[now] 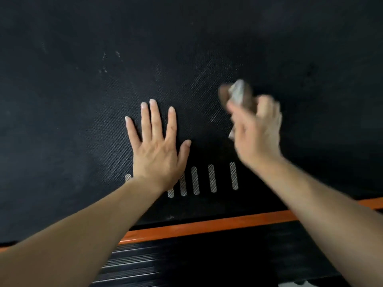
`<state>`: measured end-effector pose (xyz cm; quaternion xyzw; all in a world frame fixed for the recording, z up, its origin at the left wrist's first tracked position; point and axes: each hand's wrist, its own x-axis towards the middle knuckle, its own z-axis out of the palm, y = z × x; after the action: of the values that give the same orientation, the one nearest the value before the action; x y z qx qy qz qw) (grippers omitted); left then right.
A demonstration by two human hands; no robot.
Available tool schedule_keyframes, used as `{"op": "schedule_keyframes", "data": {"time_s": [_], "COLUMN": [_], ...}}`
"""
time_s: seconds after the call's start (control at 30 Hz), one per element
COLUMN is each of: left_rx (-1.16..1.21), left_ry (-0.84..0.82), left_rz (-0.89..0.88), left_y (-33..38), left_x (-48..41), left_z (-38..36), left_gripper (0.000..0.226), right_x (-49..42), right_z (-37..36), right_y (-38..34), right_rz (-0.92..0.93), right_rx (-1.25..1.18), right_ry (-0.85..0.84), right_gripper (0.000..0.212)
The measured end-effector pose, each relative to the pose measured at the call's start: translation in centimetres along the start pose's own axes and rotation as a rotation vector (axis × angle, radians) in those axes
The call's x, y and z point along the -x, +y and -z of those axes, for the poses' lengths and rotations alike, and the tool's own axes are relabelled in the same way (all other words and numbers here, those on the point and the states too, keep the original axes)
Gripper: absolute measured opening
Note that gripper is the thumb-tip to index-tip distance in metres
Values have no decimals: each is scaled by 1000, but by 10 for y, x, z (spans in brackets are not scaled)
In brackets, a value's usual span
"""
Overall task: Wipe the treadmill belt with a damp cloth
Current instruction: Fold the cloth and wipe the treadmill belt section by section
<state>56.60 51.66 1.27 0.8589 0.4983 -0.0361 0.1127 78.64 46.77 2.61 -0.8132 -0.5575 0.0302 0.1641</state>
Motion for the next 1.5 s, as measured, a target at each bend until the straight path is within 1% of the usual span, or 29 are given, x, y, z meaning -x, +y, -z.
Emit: {"op": "schedule_keyframes", "data": {"time_s": [0.07,0.1,0.13,0.17,0.2,0.27,0.33,0.37,0.4,0.43,0.5,0.53,0.6,0.63,0.67,0.73,0.77,0.8,0.83,0.87,0.97,1.0,1.07,1.17,1.27,1.33,1.37,1.43,1.5], "left_rx": [-6,-5,-3,-5,-7,-11,-13,-11,-9,-8,-4,0,-5,-11,-17,-25,-25,-24,-20,-12,35,40,21,-4,22,112,177,269,230], "left_ry": [4,7,8,7,4,3,-2,-5,-6,-8,-20,-28,-42,-48,-52,-53,-54,-54,-53,-50,-42,-35,-31,-34,-33,-17,-6,23,21], "left_rz": [10,11,11,8,2,-11,-18,-22,-23,-22,-29,-36,-45,-48,-53,-58,-58,-58,-57,-55,-47,-44,-41,-31,25,60,69,53,-5], "left_y": [0,0,0,0,0,0,0,1,1,1,1,1,2,2,3,3,3,3,3,3,3,2,3,6,13,15,12,2,-11], "left_x": [0,0,1,1,3,8,12,14,15,17,21,24,31,34,37,40,40,40,40,39,39,39,39,40,40,39,39,41,45], "left_z": [0,0,1,1,1,1,1,1,1,1,1,1,1,0,0,0,0,0,-1,-1,-1,-1,-2,-3,-2,1,3,9,10], "left_gripper": [76,76,76,75,75,74,73,73,73,73,73,74,75,75,75,75,75,74,74,73,70,70,69,70,69,64,62,58,57], "right_x": [44,51,47,39,29,4,-5,2,16,35,73,84,77,66,54,33,31,37,47,61,95,98,94,91,96,103,104,103,97], "right_z": [7,11,14,13,12,9,9,9,10,12,21,27,32,30,28,26,26,25,26,27,31,32,34,43,54,47,40,25,19], "right_y": [-8,-4,2,8,14,24,22,16,9,2,-4,-2,10,16,22,31,31,28,24,17,-5,-9,-5,22,46,32,17,-14,-23], "right_rz": [242,322,368,373,334,149,-57,-89,-54,28,231,302,366,342,271,36,-53,-80,-45,38,301,351,423,457,335,275,289,424,573], "right_rx": [-71,-80,-81,-65,-47,-24,-40,-41,-50,-72,-132,-153,-158,-145,-124,-104,-101,-96,-101,-125,-229,-245,-238,-206,-219,-237,-252,-276,-280], "right_ry": [-150,-210,-240,-233,-191,-73,-42,-47,-72,-119,-265,-329,-361,-321,-251,-120,-100,-101,-118,-152,-351,-415,-475,-474,-439,-392,-389,-428,-454], "right_gripper": [38,36,35,35,36,34,32,33,34,35,34,33,31,30,30,27,27,27,27,26,26,27,27,26,26,26,24,23,24]}}
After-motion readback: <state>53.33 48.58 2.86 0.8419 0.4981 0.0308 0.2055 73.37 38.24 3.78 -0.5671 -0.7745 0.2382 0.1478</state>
